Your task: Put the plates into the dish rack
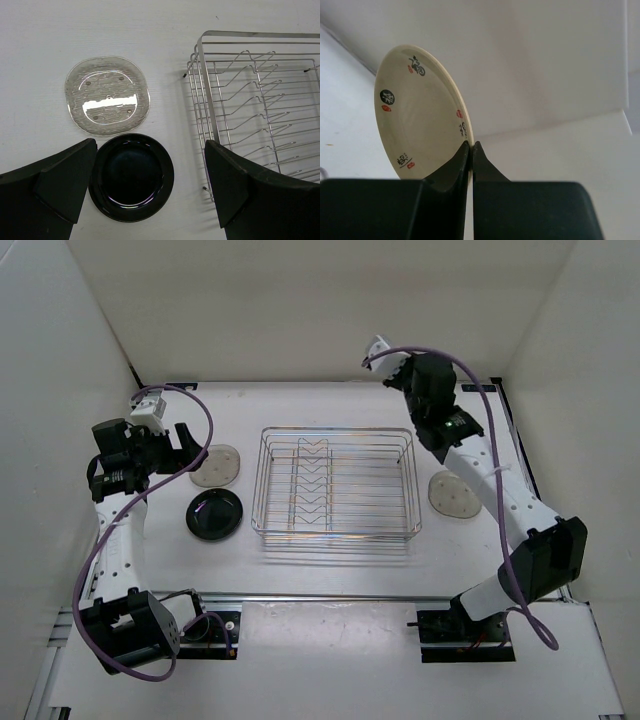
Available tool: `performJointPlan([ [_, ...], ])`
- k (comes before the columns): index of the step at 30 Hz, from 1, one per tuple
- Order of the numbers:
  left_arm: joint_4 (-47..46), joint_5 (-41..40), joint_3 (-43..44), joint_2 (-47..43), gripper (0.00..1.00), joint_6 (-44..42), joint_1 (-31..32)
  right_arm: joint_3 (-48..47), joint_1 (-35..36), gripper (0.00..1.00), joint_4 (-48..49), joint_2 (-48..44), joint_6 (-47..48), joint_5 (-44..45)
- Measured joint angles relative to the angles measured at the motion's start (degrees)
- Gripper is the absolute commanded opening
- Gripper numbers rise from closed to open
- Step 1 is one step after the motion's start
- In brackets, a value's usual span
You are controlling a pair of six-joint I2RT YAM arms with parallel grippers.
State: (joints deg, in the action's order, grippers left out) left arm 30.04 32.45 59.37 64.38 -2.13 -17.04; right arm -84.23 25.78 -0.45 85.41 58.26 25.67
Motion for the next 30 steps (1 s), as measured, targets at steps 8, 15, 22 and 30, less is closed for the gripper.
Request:
performJointPlan([
  [8,0.0,0.0,0.0,0.0,1.00,0.0,0.0,-0.3,7.2,0.00,-1.6,0.2,0.5,-2.1],
  [15,0.0,0.0,0.0,0.0,1.00,0.0,0.0,-3.7,11.7,0.00,-5.1,2.2,-1.5,-4.0],
  [22,0.0,0.0,0.0,0.0,1.00,0.0,0.0,-3.8,15.9,0.00,-7.9,4.6,-2.4,-7.4],
  [30,0.0,0.5,0.0,0.0,1.00,-0.2,0.0,-3.7,16.6,0.00,-8.7,5.6,-2.3,-13.5],
])
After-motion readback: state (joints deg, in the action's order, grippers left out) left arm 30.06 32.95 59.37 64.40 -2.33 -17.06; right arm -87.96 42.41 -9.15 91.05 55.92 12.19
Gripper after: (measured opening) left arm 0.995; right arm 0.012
